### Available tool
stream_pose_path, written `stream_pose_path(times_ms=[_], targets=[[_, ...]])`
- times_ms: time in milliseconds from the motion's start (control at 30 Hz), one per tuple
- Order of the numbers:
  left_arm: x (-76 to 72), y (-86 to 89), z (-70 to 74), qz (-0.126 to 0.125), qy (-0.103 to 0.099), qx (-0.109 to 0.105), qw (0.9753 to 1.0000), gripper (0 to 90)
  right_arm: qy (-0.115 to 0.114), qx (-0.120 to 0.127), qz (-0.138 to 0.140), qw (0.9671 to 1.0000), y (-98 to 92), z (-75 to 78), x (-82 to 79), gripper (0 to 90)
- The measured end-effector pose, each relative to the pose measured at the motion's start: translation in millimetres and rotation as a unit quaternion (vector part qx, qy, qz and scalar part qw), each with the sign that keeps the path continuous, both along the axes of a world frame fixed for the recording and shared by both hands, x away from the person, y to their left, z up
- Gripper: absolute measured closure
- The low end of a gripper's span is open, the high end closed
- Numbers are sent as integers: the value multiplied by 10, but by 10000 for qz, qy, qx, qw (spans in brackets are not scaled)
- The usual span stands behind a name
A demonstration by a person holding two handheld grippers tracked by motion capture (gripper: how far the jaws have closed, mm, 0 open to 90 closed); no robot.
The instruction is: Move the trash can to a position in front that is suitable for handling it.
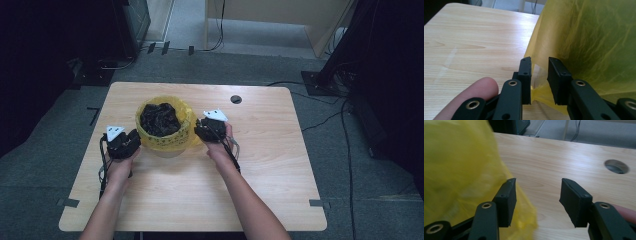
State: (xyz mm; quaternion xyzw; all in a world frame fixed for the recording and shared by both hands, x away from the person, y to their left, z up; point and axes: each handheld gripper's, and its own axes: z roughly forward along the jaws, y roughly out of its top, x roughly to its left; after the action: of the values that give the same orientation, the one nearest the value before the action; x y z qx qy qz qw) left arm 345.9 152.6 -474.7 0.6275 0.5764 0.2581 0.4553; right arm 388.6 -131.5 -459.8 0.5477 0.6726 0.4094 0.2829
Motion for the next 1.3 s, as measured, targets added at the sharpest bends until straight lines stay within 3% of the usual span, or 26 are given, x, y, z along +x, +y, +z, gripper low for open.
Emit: stream_pose_path(times_ms=[167, 300, 500, 600, 833, 967, 1100, 1300], targets=[[5, 2, -35, -144, -38, 0, 9999, 769, -62, -76, 253, 9996, 189, -82, 17, 571], [7, -16, -21, -322, -33, -6, 9995, 899, -20, 42, 585, 9983, 183, -94, 13, 731], [-9, -40, -18, -457, -28, 2, 9990, 900, 130, 67, 911, 9957, 149, -91, -14, 851], [-31, -89, -10, -533, -23, 74, 9986, 900, 185, 72, 909, 9957, 115, -92, -34, 889], [-67, -195, 5, -674, -37, 135, 9976, 900, 223, 219, 900, 9955, -21, -114, -125, 900], [-104, -271, 25, -796, -71, 177, 9966, 900, 105, 22, 854, 9963, -80, -122, -222, 900], [-146, -371, 20, -1057, -113, 218, 9941, 900, 27, -43, 765, 9971, -200, -132, -315, 900], [-143, -459, -4, -1347, -135, 518, 9894, 884, -8, 204, 651, 9977, -441, -169, -398, 824]])
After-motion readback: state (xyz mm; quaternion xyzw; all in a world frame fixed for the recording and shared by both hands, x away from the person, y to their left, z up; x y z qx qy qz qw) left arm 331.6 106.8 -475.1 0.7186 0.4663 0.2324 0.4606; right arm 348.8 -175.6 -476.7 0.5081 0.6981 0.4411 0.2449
